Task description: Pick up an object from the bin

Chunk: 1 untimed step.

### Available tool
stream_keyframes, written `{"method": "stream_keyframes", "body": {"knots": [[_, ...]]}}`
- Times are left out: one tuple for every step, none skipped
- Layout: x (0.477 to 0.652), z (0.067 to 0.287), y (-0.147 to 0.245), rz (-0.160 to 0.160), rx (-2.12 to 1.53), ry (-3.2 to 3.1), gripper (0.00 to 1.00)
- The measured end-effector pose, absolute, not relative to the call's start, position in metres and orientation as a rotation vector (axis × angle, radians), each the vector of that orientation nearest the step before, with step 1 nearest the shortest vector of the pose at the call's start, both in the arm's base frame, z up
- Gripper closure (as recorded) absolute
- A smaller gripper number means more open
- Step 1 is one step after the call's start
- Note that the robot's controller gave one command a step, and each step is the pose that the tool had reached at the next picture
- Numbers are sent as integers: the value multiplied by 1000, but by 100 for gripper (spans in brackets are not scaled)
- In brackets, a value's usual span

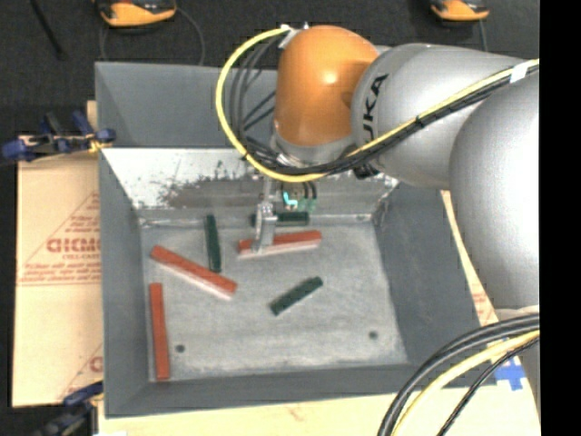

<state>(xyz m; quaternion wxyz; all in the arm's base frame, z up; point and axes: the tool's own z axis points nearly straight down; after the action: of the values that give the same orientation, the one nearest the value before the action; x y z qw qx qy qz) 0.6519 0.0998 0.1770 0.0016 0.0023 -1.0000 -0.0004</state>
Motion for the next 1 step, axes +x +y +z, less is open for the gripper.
{"method": "stream_keyframes", "body": {"knots": [[628,67,186,-3,-313,-3123,0]]}}
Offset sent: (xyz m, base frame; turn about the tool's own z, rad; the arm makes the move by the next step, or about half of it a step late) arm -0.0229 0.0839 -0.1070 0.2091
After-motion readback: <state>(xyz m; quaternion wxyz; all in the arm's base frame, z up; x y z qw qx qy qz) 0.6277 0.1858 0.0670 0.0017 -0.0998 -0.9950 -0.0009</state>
